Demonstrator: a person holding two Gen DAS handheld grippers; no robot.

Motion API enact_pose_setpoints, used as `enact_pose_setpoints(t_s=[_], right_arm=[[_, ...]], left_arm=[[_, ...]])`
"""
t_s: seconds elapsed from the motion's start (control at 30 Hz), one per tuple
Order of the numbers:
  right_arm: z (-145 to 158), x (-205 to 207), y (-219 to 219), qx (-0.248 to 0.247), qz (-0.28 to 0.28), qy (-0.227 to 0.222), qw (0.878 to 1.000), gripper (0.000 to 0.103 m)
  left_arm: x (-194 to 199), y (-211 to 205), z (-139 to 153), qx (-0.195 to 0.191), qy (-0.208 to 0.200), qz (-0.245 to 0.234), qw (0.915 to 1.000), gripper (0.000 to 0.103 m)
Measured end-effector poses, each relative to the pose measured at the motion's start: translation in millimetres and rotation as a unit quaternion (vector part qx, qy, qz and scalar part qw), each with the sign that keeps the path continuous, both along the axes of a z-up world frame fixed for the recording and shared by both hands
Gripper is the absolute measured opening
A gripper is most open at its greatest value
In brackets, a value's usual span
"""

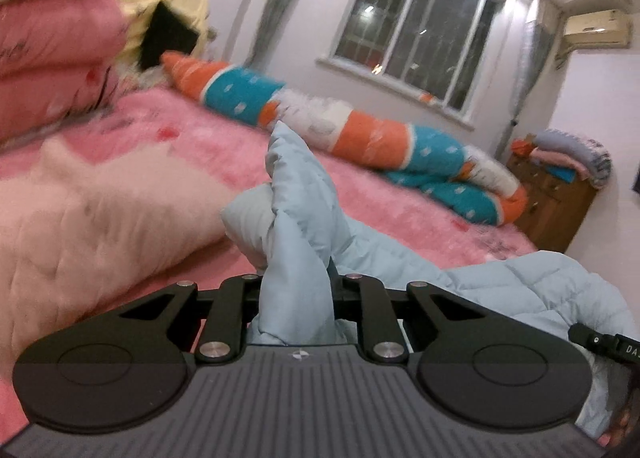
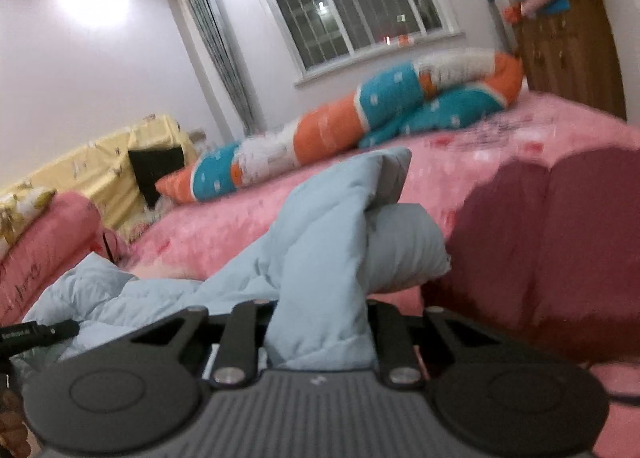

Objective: Fold large clothes
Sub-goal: 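Lift the folded jacket with both grippers and carry it toward the maroon garment, then lower the jacket onto the maroon garment and open both grippers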

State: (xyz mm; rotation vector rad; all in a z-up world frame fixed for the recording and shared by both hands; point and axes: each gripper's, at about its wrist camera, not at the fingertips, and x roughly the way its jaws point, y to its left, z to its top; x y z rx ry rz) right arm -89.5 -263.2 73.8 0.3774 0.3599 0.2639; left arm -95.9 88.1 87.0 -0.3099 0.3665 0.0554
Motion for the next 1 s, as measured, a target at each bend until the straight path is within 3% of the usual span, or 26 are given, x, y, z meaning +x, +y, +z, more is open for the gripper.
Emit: enact_pose_setpoints(t_s=[0.2, 0.4, 0.7, 1.0], right_arm=[[34, -17, -53, 0.030, -0.060, -0.058, 0.996, 0.017], [49, -31, -129, 0.055, -0.174, -0.102, 0.978, 0.017], [31, -23, -220, 0.025, -0.345, -0.106, 0.932, 0.018], [-6, -3, -251, -0.012, -0.449, -0.065, 0.891, 0.018]], left_arm=[[14, -53, 55, 0.013, -0.051, -0.064, 0.9966, 0.019], [57, -146, 83, 0.037, -0.082, -0.152, 0.9843, 0.020], [135, -283, 60, 0.045, -0.069, -0.257, 0.9628, 0.020], [187, -340, 16, 0.064, -0.016, -0.297, 0.9526, 0.021]])
